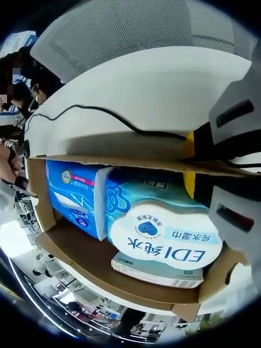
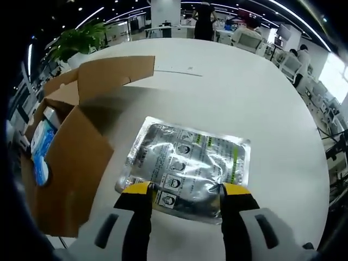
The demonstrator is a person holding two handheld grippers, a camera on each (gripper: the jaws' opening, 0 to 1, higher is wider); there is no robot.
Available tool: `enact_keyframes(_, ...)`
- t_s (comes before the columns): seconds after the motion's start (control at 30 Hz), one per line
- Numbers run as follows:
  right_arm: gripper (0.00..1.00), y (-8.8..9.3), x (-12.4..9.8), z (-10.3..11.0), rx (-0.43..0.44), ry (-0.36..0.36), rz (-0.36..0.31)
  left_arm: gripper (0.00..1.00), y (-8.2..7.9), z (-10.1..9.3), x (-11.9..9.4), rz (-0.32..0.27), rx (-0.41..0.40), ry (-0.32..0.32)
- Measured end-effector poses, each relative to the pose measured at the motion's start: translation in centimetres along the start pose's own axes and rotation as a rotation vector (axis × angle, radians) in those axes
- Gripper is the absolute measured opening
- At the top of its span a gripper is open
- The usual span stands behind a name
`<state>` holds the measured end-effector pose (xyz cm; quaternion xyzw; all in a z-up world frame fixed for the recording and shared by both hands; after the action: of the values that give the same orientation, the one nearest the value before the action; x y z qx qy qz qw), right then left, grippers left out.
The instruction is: Operate the shoe box by opening the lid, removing the specified soft item, and placing it in the target area until the item is outside and the box remains undamaged.
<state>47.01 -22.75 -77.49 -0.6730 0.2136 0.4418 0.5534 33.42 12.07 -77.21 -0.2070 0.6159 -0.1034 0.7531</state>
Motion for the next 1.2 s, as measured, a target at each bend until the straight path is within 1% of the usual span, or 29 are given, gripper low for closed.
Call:
enact_keyframes(0.17,0.48,-0.4,0.3,-0.2,0.003,0.001,0.005,0.03,0.0,0.0,0.1,-0.001,0.003,-0.002)
enact_keyframes(0.33,0.48,-0.5,0.2,-0.3,0.001,-0.005,0.023,0.03,0.0,0.0,0.0,-0.001,0.003,-0.002)
enact_keyframes(0.37,0.47,-0.5,0.1,-0.4,-0.003,-0.008,0.031,0.03,0.0,0.0,0.0,-0.001,0.003,-0.001)
enact_keyframes(0.4,0.45,-0.5,-0.2,-0.6,0.01,0.004,0.034,0.03,0.0,0.0,0.0,-0.001,0.003,-0.001)
enact_keyframes(0.43,0.44,-0.8,-0.2,-0.9,0.006,0.019,0.007,0.03,0.0,0.0,0.0,-0.001,0.002,-0.001)
enact_keyframes(0.47,0.46,-1.2,-0.4,-1.3,-0.007,0.049,-0.021,0.03,0.0,0.0,0.0,-0.001,0.002,0.0)
enact_keyframes(0.5,0.48,-1.1,-0.9,-1.4,-0.017,0.059,-0.016,0.03,0.0,0.0,0.0,-0.001,0.002,0.0)
enact_keyframes(0.57,0.53,-1.3,-1.2,-1.3,-0.003,0.037,-0.03,0.03,0.0,0.0,0.1,-0.001,0.003,0.0)
enact_keyframes(0.63,0.57,-1.5,-1.9,-1.4,-0.001,0.035,-0.047,0.03,0.0,0.0,0.0,-0.001,0.004,0.0)
enact_keyframes(0.67,0.56,-1.6,-2.4,-1.4,0.012,0.032,-0.051,0.03,0.0,0.0,0.0,0.0,0.002,-0.001)
enact_keyframes(0.7,0.54,-1.7,-3.1,-1.0,0.066,0.006,-0.058,0.03,0.0,0.0,0.0,0.0,0.001,-0.002)
enact_keyframes(0.73,0.54,-1.9,-3.6,-1.0,0.06,0.001,-0.074,0.03,0.0,0.0,0.0,0.0,0.001,-0.002)
enact_keyframes(0.77,0.58,-2.2,-4.1,-1.2,0.036,0.002,-0.09,0.03,0.0,0.0,0.0,0.001,-0.002,-0.001)
enact_keyframes(0.83,0.63,-2.4,-4.9,-1.0,-0.006,-0.012,-0.101,0.03,0.0,0.0,0.0,0.001,-0.001,-0.001)
enact_keyframes(0.9,0.66,-2.4,-5.7,-0.8,-0.044,-0.022,-0.098,0.03,0.0,0.0,0.0,0.001,-0.001,-0.002)
enact_keyframes(0.93,0.66,-2.5,-6.1,-0.7,-0.047,-0.027,-0.099,0.03,0.0,0.0,0.0,0.001,0.0,-0.002)
enact_keyframes(1.0,0.71,-2.5,-7.0,0.0,-0.059,-0.056,-0.111,0.03,0.0,0.0,0.0,0.0,0.001,-0.002)
enact_keyframes(1.03,0.73,-2.6,-7.3,0.2,-0.082,-0.065,-0.119,0.03,0.0,0.0,0.0,0.0,0.001,-0.002)
enact_keyframes(1.07,0.75,-2.5,-7.8,0.7,-0.134,-0.086,-0.115,0.03,0.0,0.0,0.0,0.0,0.002,-0.003)
enact_keyframes(1.13,0.74,-2.3,-8.4,1.2,-0.192,-0.103,-0.097,0.03,0.0,0.0,0.0,0.0,0.002,-0.003)
enact_keyframes(1.17,0.71,-2.5,-9.1,1.5,-0.233,-0.11,-0.104,0.03,0.0,0.0,0.0,0.0,0.001,-0.003)
enact_keyframes(1.2,0.68,-2.8,-10.0,2.1,-0.253,-0.134,-0.116,0.03,0.0,0.0,0.0,0.0,0.001,-0.003)
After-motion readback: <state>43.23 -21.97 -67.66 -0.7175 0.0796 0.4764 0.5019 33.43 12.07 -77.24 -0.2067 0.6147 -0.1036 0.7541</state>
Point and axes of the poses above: the point that each gripper's makers call its tool centre point, and the gripper's own axes: x roughly forward along the fingers, z roughly to its left, y roughly out of its underside, the point moved 5 cm from there along -x, roughly backward along the fingers, and after that the axes turned 3 degrees about -y, right-handed, at the moved point
